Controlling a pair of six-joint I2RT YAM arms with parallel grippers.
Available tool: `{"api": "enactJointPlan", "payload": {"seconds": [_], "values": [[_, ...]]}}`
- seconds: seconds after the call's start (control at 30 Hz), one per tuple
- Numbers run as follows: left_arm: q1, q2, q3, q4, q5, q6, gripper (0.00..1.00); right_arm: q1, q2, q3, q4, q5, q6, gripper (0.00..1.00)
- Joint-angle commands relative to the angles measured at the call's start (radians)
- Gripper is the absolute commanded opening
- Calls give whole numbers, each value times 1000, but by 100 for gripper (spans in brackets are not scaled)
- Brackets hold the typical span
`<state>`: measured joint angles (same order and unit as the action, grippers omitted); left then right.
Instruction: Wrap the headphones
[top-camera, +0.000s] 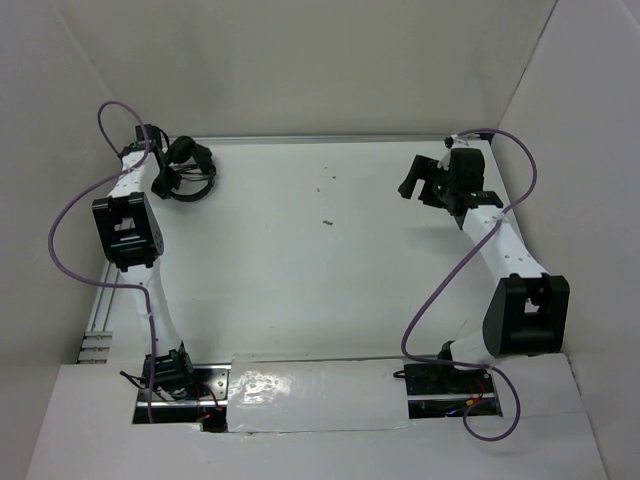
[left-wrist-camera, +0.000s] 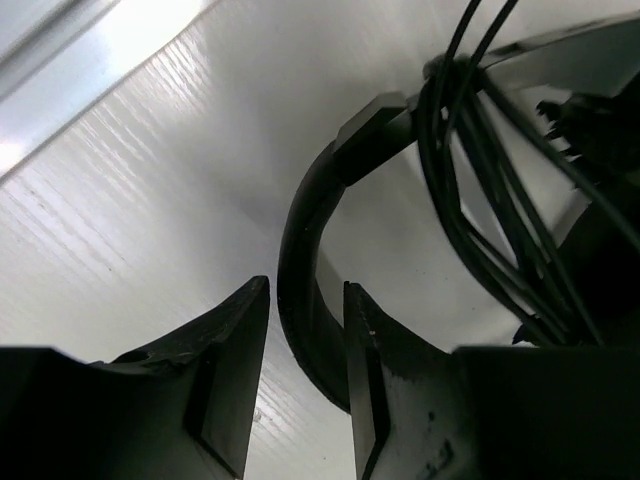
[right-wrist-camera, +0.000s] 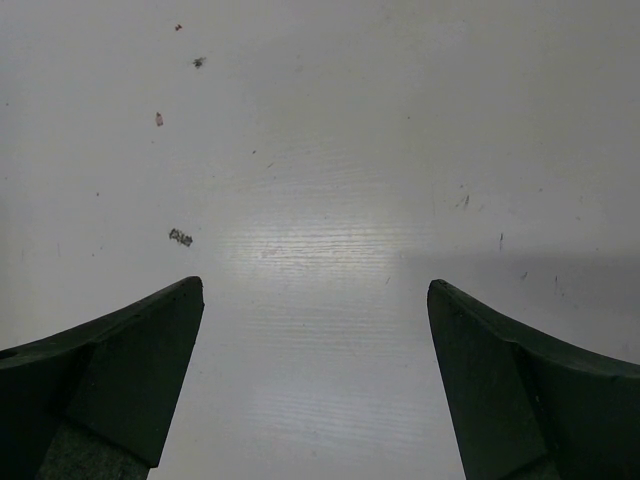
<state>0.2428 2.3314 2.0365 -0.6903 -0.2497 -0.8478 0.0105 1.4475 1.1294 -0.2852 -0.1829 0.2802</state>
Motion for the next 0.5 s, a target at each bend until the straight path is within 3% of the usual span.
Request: {"api": "enactJointPlan", "payload": {"seconds": [0.0,0.2,0.33,0.43,0.47], "values": [[1,-43,-33,6,61,-27,48,-4,-59,12,3,0,-3,100],[1,-115,-82,-34,125,-37,50,-3,-130,-16,4,-38,-6,100],[1,-258,-192,21,196,-11,54,-3,-185,-32,15,-95,-7,100],[1,-364,-272,107,256,29,59,-3,-240,-62,35,-121,-15,100],[-2,-389,-288,118,260,41,66,-3,-257,-72,44,-130,-18,100]]}}
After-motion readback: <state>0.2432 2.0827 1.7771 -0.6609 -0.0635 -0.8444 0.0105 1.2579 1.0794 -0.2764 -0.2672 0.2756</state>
